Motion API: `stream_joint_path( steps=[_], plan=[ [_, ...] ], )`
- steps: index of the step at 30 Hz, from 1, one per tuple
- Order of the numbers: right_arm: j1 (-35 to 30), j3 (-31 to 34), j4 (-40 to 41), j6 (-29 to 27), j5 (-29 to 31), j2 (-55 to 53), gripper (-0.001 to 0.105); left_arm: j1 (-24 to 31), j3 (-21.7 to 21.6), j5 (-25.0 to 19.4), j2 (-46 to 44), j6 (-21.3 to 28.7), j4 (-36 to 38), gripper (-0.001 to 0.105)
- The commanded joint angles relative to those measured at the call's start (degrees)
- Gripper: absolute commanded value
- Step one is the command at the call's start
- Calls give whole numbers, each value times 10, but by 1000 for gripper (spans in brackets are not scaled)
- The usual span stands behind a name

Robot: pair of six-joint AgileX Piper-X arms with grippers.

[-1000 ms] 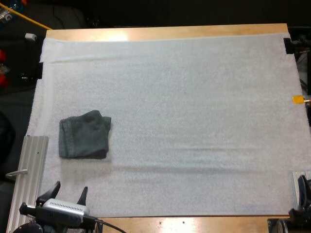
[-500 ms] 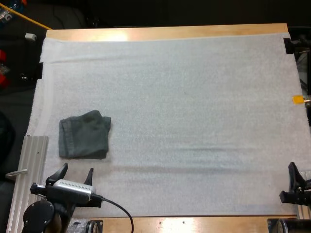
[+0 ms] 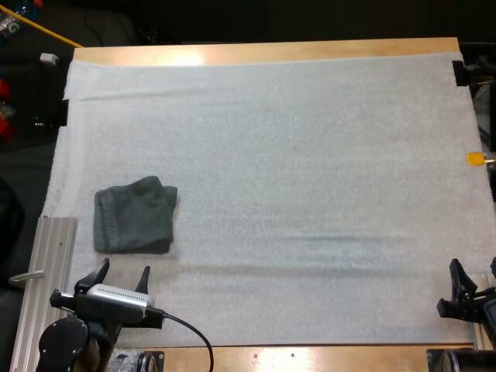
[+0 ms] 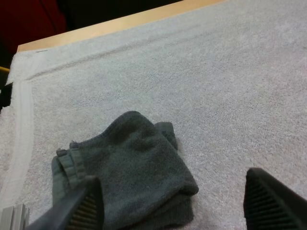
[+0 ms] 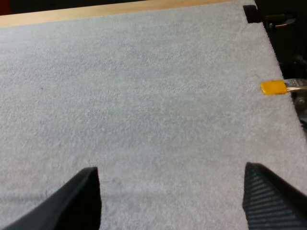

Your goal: Pick towel from pile, fold and stack

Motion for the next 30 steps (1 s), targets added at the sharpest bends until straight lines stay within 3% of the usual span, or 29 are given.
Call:
stream_joint_path(
  steps=[1,8,15,30],
  plan=[
    [0,-2,-7,-1,-6,-22,62,-1,0,0,-78,-4,-8,60],
    [0,-2,-7,-1,-6,-22,62,-12,1,0,-81,-4,-10,60],
    [0,-2,-7,-1,-6,-22,62,-58,1,0,-81,-4,-10,60],
    [0,-2,-7,-1,-6,-22,62,-58,1,0,-81,-4,-10,60]
  ],
)
